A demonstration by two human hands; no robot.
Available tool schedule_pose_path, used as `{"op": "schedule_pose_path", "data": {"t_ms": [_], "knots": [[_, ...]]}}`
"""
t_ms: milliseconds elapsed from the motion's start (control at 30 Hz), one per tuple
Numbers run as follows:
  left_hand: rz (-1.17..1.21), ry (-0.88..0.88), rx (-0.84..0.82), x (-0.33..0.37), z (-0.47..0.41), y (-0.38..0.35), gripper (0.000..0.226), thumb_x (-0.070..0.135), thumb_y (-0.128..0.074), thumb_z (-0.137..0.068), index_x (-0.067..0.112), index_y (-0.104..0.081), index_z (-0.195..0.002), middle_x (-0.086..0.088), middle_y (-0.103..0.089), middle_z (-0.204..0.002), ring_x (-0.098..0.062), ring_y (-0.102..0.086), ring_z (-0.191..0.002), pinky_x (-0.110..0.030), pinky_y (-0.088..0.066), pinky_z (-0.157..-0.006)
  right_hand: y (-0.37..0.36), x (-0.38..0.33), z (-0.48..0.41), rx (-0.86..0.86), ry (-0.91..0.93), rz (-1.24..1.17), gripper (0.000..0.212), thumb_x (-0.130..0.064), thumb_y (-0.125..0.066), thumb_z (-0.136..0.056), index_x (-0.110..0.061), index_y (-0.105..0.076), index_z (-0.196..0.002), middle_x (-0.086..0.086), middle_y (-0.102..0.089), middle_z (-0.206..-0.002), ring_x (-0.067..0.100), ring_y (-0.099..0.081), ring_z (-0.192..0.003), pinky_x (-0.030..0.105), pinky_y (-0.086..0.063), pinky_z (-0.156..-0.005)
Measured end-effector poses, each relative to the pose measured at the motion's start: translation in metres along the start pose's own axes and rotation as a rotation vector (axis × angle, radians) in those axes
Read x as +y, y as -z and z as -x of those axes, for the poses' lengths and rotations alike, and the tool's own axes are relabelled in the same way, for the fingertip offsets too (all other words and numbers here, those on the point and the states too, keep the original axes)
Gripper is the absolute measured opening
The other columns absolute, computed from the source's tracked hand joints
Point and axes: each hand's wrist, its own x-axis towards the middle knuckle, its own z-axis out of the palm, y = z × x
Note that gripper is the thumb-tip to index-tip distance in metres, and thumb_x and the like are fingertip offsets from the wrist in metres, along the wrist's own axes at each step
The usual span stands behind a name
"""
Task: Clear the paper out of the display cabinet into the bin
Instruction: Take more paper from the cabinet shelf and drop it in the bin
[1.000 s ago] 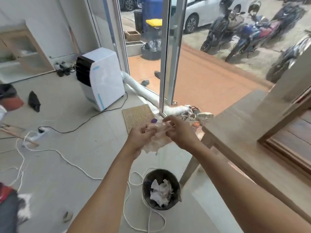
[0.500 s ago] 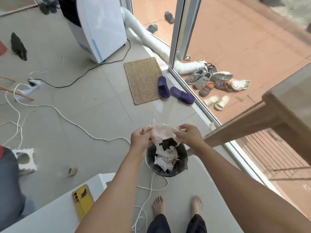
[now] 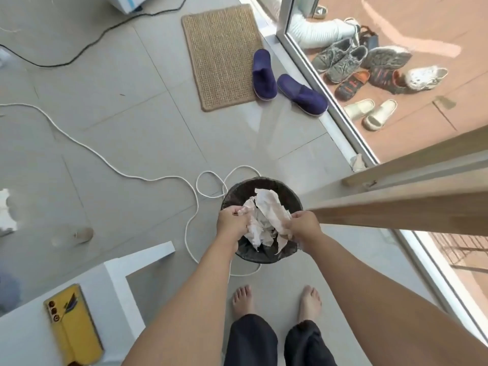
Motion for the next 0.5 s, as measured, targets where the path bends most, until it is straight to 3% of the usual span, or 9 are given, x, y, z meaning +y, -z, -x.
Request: {"op": "schedule_pose_path", "data": {"t_ms": [133, 200, 267, 300, 367, 500], "knots": [[-0.072, 0.038, 0.010, -0.027, -0.036, -0.013, 0.013, 0.012, -0.062, -0.074, 0.019, -0.072, -0.079, -0.011, -0.075, -0.088, -0.033, -0.072, -0.091, -0.051, -0.060, -0.081, -0.014, 0.017, -0.044, -0.027, -0.007, 0.028, 0.021, 0.012, -0.059, -0.081, -0.005, -0.050, -0.072, 0.019, -0.055, -0.089, 0.030, -0.054, -0.067, 0.045, -0.062, -0.071], [-0.087, 0.043, -0.011, -0.034, -0.049, -0.018, 0.018, 0.018, -0.064, -0.075, 0.019, -0.074, -0.090, -0.007, -0.075, -0.095, -0.028, -0.072, -0.093, -0.048, -0.060, -0.085, -0.020, 0.024, -0.059, -0.022, 0.011, 0.053, 0.014, 0.004, -0.059, -0.082, -0.006, -0.053, -0.076, 0.018, -0.057, -0.087, 0.029, -0.054, -0.064, 0.048, -0.062, -0.073], [-0.134, 0.051, -0.053, -0.037, -0.054, -0.019, 0.035, 0.025, -0.065, -0.076, 0.021, -0.072, -0.110, -0.004, -0.073, -0.109, -0.024, -0.070, -0.101, -0.047, -0.056, -0.092, -0.024, 0.027, -0.067, -0.022, 0.035, 0.108, 0.004, -0.007, -0.062, -0.082, -0.011, -0.062, -0.083, 0.013, -0.064, -0.095, 0.028, -0.063, -0.074, 0.050, -0.062, -0.075], [-0.173, 0.056, -0.074, -0.036, -0.054, -0.019, 0.042, 0.025, -0.063, -0.079, 0.022, -0.067, -0.121, -0.002, -0.070, -0.118, -0.024, -0.066, -0.107, -0.047, -0.054, -0.096, -0.026, 0.027, -0.067, -0.041, 0.039, 0.136, 0.015, -0.013, -0.064, -0.083, -0.015, -0.065, -0.097, 0.010, -0.065, -0.106, 0.028, -0.066, -0.086, 0.049, -0.062, -0.078], [-0.254, 0.058, -0.098, -0.033, -0.049, -0.018, 0.057, 0.026, -0.061, -0.084, 0.024, -0.051, -0.140, -0.001, -0.059, -0.135, -0.025, -0.059, -0.119, -0.047, -0.050, -0.101, -0.027, 0.024, -0.062, -0.083, 0.042, 0.226, 0.044, -0.023, -0.061, -0.089, -0.019, -0.054, -0.132, 0.007, -0.058, -0.128, 0.029, -0.060, -0.107, 0.046, -0.058, -0.086], [-0.358, 0.020, -0.097, -0.026, -0.034, -0.012, 0.065, 0.030, -0.061, -0.088, 0.019, -0.038, -0.148, -0.002, -0.044, -0.151, -0.025, -0.044, -0.136, -0.044, -0.042, -0.109, -0.022, 0.016, -0.047, -0.092, 0.168, 0.479, 0.053, -0.026, -0.049, -0.096, -0.020, -0.037, -0.148, 0.007, -0.044, -0.150, 0.031, -0.043, -0.135, 0.042, -0.041, -0.105]]}}
